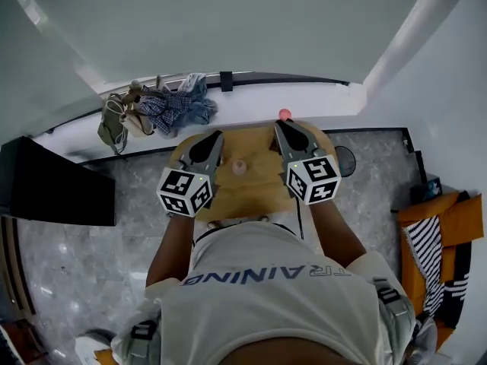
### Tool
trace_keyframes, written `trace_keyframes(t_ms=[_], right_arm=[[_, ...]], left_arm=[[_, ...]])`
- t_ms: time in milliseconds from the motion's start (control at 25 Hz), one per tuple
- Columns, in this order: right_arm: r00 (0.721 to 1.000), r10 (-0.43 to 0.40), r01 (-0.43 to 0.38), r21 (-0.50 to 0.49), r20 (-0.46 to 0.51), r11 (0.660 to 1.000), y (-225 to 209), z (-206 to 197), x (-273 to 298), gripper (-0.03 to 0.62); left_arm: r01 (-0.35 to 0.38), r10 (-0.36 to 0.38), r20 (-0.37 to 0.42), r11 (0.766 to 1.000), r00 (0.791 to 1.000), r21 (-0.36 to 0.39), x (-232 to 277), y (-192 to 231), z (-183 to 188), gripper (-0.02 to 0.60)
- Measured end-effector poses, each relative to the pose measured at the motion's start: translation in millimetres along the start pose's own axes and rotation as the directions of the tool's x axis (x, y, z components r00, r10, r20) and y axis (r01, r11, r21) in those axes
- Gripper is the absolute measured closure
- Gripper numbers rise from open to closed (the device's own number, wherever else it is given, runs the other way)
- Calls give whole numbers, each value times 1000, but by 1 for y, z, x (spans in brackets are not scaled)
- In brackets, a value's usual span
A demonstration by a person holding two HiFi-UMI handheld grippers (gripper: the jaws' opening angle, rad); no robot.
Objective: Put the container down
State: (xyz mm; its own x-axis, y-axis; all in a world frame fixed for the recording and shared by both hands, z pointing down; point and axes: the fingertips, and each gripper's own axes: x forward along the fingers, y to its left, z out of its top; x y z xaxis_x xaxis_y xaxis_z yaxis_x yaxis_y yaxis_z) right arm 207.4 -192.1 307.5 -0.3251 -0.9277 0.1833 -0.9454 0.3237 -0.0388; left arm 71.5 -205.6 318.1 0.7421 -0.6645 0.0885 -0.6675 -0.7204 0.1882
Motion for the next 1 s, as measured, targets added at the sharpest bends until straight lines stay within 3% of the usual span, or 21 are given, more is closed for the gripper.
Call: trace_keyframes(t_ms=[280,1000], right_arm=[[1000,-27,27,-3,6,1000,-11,3,-1,583],[997,65,-66,-5,-52,998,-2,-22,29,582]], left_arm=[[-14,13,15,999,1000,33,-1,-5,9,581],[-48,48,0,999,999,6,5,13,2,581]])
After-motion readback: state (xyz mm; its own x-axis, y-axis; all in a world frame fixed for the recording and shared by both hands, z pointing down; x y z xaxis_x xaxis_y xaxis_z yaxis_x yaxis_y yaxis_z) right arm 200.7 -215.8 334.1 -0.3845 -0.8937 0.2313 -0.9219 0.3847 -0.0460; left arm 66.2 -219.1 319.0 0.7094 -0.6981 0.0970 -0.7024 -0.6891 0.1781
